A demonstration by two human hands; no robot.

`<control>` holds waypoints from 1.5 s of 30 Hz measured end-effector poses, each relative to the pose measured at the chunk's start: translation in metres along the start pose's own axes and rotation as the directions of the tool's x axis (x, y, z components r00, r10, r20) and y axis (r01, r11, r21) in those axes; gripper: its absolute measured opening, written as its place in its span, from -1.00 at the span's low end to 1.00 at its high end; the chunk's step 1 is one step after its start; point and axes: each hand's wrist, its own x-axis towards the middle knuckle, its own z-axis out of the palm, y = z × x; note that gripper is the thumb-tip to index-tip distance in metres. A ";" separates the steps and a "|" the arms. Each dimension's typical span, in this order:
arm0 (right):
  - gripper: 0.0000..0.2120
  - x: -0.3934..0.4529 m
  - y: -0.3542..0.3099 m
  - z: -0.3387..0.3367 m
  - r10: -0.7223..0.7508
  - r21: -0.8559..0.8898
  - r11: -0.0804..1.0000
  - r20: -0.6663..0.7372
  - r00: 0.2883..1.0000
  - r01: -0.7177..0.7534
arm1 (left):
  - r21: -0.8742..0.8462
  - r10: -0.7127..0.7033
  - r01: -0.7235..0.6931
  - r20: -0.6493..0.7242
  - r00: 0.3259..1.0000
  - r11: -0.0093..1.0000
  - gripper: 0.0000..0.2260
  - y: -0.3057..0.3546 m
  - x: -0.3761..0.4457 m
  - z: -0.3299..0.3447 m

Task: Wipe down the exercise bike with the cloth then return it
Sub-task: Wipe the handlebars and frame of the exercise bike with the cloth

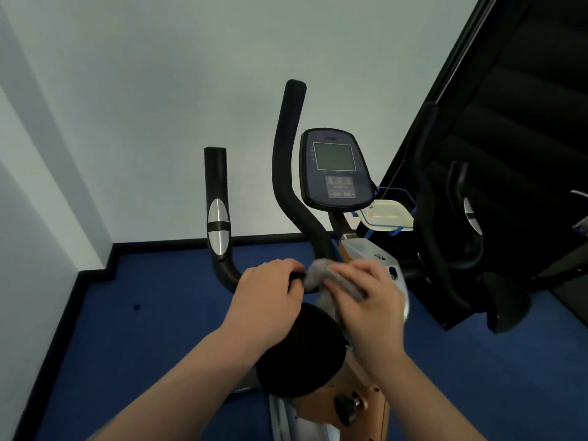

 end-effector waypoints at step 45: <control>-0.87 0.116 -0.040 0.056 -0.098 -0.099 0.990 0.037 0.994 0.102 | 0.003 0.156 -0.179 -0.510 0.846 0.984 -0.66 -0.058 0.102 -0.079</control>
